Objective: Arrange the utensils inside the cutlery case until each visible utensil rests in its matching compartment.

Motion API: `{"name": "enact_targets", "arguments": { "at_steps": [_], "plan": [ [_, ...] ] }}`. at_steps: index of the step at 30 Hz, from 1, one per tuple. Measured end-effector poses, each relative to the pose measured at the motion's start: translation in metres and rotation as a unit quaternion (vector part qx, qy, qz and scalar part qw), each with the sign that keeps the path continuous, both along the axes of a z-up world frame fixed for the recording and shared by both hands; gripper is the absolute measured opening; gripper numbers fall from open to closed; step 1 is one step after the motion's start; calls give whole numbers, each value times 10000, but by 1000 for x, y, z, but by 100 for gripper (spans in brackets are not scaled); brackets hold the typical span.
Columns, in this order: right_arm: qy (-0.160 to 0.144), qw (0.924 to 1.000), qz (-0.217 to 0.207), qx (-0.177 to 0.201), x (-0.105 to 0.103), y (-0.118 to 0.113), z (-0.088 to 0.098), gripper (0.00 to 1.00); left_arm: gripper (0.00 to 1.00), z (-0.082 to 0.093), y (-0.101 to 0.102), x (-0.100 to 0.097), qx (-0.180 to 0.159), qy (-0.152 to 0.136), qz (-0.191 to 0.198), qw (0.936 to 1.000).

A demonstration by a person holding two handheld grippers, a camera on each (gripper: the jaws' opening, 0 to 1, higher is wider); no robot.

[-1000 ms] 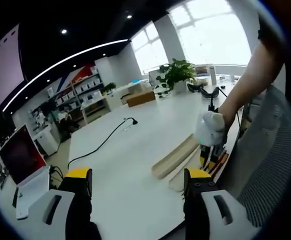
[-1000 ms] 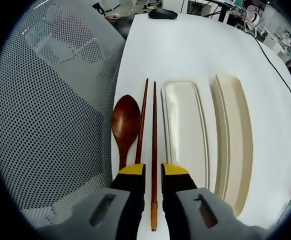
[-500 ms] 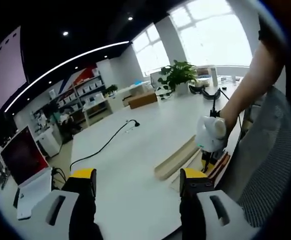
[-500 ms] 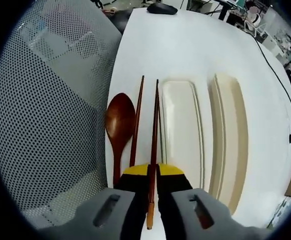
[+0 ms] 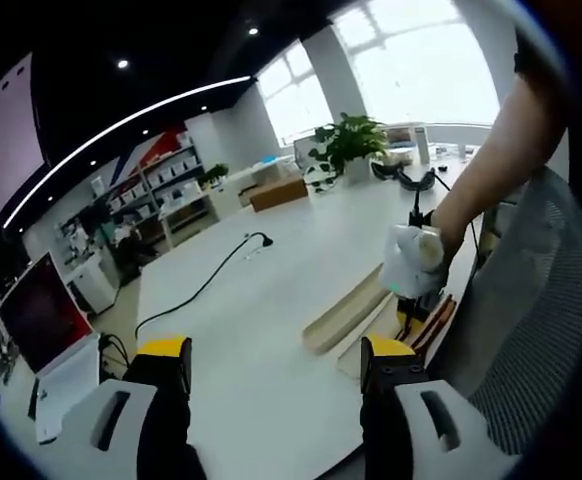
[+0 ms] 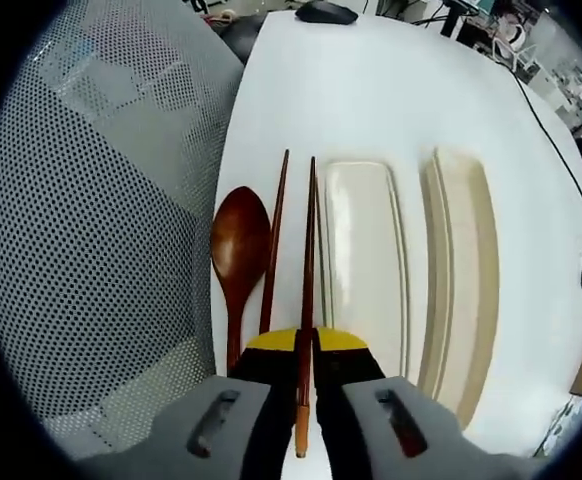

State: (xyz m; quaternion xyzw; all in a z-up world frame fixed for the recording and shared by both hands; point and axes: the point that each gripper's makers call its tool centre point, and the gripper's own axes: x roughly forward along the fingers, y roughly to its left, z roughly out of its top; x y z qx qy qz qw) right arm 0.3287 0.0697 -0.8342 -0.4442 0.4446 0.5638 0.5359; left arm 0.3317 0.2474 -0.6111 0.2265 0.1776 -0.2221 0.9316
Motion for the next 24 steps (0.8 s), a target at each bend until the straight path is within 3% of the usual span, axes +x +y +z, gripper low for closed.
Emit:
{"name": "enact_targets", "arguments": {
  "at_steps": [24],
  "plan": [
    [126, 9985, -497, 178, -2, 4, 2, 5, 70, -1, 0, 0, 33, 25, -20, 10000]
  ]
}}
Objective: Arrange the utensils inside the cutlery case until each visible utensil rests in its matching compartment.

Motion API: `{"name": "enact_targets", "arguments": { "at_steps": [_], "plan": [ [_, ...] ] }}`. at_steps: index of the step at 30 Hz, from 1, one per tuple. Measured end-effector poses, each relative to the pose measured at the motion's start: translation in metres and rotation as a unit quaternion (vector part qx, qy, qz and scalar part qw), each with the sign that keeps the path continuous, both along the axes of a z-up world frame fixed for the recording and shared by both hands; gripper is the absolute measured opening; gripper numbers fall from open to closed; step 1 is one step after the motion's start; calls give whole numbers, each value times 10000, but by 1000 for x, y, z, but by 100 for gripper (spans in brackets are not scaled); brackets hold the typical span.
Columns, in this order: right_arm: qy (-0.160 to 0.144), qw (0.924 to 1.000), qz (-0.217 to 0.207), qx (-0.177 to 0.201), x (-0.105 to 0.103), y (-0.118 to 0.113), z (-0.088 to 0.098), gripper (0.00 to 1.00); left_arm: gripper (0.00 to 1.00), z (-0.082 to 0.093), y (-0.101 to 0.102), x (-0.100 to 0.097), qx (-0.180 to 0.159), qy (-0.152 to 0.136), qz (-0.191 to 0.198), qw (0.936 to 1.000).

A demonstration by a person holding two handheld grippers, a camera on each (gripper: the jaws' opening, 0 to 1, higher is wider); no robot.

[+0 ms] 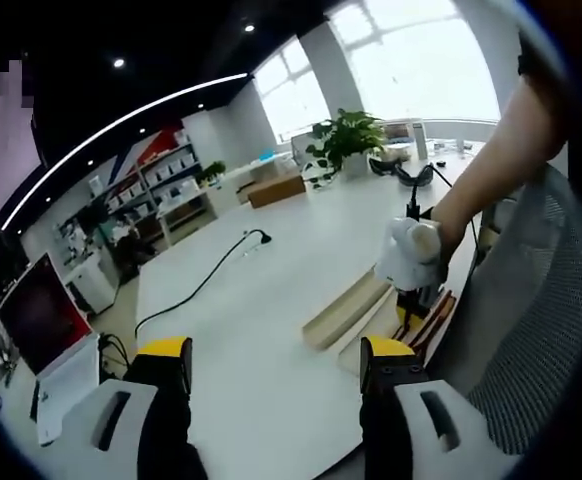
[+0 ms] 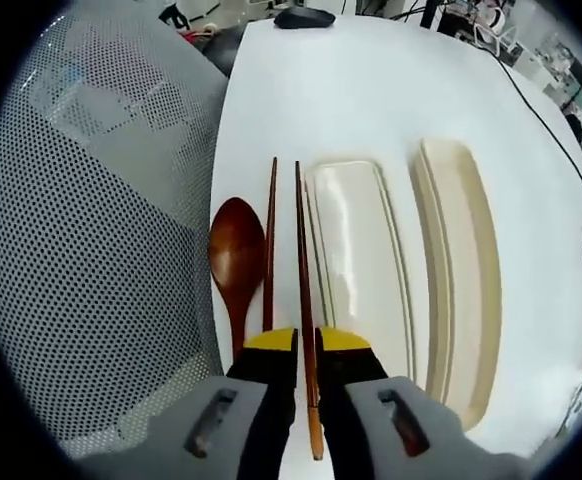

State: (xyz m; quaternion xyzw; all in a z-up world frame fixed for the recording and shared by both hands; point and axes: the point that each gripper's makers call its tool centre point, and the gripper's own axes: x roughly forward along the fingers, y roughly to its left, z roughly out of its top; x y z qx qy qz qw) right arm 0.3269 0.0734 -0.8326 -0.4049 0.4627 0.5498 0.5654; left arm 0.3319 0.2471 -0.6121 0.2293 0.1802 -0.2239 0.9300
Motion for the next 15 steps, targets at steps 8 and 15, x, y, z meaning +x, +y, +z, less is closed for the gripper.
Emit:
{"name": "enact_targets", "arguments": {
  "at_steps": [8, 15],
  "plan": [
    [-80, 9999, 49, 53, 1, 7, 0, 6, 70, -3, 0, -1, 61, 58, -5, 10000],
    [-260, 9993, 254, -16, 0, 8, 0, 5, 70, -4, 0, -1, 89, 72, -22, 9999]
  ]
}}
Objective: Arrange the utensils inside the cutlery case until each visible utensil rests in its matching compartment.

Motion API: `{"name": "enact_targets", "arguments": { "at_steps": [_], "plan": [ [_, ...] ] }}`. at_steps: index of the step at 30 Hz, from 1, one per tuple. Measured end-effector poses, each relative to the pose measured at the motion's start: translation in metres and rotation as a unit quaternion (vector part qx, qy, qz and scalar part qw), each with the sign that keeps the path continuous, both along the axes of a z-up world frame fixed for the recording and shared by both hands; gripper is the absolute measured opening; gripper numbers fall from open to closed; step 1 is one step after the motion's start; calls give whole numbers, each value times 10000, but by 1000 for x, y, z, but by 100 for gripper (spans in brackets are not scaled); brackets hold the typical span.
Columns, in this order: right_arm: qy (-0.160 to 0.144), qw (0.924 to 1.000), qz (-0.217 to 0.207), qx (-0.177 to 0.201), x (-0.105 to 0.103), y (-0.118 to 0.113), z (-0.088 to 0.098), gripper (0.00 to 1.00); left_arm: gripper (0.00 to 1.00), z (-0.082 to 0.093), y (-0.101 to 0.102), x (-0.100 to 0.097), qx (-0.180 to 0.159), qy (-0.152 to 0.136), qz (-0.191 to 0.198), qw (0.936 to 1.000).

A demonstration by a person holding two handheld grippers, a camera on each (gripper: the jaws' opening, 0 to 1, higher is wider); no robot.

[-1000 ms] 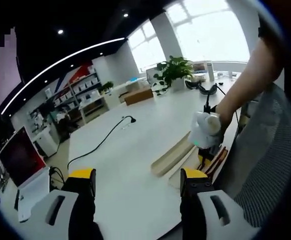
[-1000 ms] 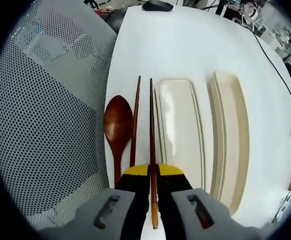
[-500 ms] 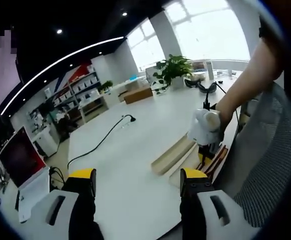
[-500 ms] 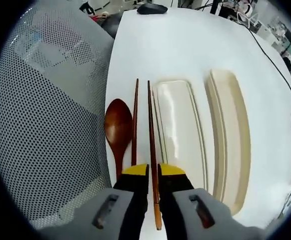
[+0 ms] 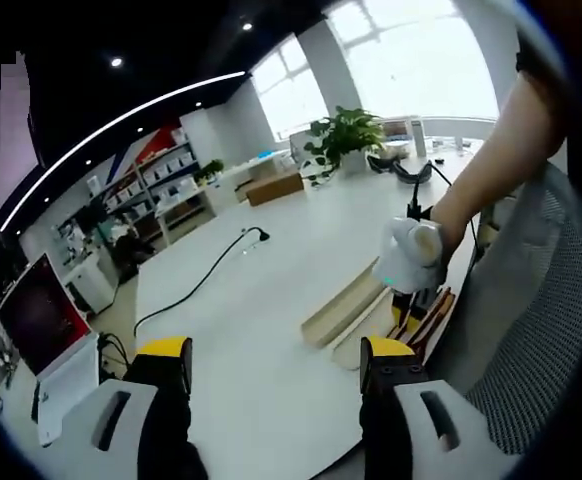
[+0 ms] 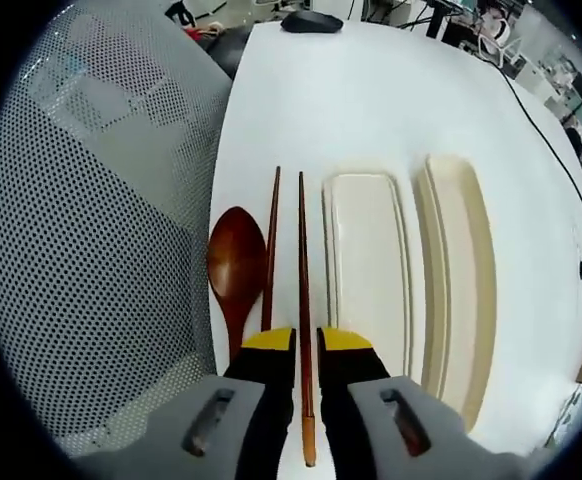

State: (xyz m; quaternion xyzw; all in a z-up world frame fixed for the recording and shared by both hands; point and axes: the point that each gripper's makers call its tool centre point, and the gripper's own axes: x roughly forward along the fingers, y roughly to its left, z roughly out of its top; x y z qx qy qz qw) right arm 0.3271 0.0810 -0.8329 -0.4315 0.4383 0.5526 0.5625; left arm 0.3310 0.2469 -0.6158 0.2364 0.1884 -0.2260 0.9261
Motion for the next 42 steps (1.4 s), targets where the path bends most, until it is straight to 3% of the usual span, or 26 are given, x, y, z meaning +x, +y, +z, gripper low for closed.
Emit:
{"name": "enact_targets", "arguments": {
  "at_steps": [4, 12, 20, 28, 42],
  "plan": [
    [-43, 9996, 261, -79, 0, 1, 0, 6, 70, 0, 0, 0, 2, 1, 1, 10000],
    [-47, 9995, 307, -25, 1, 1, 0, 2, 70, -1, 0, 0, 31, 20, -12, 10000],
    [-88, 9996, 261, -57, 2, 2, 0, 0, 69, -1, 0, 0, 52, 15, -18, 10000],
    [186, 9995, -37, 253, 3, 1, 1, 0, 69, -2, -1, 0, 89, 29, -45, 9999],
    [223, 9994, -124, 225, 2, 1, 1, 0, 69, -2, 1, 0, 112, 22, -33, 9999]
  ]
}}
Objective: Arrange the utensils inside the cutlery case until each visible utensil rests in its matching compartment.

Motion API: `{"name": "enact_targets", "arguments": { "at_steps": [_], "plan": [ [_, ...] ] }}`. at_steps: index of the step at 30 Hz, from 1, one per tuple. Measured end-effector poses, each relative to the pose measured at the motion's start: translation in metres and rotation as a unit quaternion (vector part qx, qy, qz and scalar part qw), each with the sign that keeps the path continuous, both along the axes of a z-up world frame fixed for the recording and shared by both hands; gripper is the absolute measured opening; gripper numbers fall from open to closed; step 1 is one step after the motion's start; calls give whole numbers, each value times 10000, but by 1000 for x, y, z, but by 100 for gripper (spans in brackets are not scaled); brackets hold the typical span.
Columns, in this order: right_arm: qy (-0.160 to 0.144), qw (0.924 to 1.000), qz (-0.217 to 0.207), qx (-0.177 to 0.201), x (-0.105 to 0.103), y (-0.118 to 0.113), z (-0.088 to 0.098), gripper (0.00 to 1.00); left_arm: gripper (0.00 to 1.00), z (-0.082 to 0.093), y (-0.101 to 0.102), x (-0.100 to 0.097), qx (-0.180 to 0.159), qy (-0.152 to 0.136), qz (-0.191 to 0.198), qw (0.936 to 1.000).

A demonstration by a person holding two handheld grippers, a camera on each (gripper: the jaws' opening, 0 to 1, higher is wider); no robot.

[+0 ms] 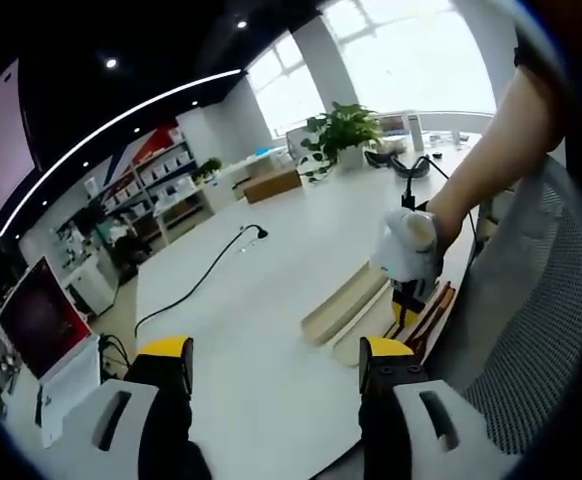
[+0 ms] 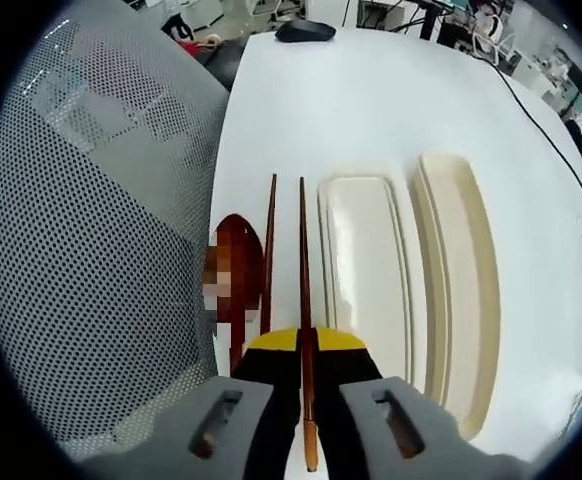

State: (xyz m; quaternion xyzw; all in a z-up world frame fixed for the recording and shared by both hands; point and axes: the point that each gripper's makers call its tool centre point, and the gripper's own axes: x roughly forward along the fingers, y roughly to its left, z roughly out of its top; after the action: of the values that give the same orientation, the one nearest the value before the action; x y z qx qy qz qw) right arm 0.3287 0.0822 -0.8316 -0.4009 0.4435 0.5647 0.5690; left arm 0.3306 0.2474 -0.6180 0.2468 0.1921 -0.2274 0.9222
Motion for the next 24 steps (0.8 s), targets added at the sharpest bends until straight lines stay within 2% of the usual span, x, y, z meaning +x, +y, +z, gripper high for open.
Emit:
{"name": "enact_targets", "arguments": {
  "at_steps": [14, 24],
  "plan": [
    [68, 9999, -13, -119, -2, -4, 3, 0, 69, -1, 0, 0, 40, 14, 3, 10000],
    [73, 9998, -113, -129, 2, -7, 14, 0, 69, -2, 0, 0, 64, 31, -11, 10000]
  ]
}}
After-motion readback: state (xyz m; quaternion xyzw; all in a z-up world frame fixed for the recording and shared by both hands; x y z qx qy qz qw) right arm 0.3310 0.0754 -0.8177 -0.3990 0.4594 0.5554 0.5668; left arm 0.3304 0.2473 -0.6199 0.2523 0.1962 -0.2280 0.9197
